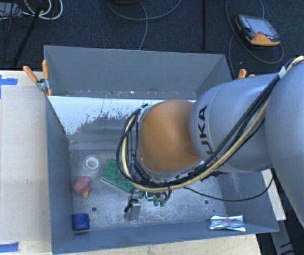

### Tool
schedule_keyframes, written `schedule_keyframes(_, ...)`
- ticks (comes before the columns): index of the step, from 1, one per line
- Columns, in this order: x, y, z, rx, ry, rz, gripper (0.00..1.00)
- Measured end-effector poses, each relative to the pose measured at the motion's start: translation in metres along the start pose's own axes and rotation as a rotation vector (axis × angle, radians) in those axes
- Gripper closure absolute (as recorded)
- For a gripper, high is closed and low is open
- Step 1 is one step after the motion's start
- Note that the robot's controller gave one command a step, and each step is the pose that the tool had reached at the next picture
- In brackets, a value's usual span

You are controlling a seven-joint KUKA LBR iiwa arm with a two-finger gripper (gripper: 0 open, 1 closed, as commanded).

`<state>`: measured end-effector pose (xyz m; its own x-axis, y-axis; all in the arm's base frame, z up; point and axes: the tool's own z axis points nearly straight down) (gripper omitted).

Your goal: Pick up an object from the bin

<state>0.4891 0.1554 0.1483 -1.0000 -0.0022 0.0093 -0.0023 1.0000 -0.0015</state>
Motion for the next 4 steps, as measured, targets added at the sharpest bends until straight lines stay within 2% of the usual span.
schedule_keyframes(1,-0.002,-0.001,-0.004,-0.001,-0.008,0.005,1.00)
schedule_keyframes(2,-0.002,-0.015,-0.169,0.000,-0.017,-0.326,1.00)
schedule_keyframes(3,0.002,0.003,-0.068,0.001,-0.004,-0.675,1.00)
schedule_keyframes(4,-0.003,-0.002,0.050,0.001,-0.003,-0.198,1.00)
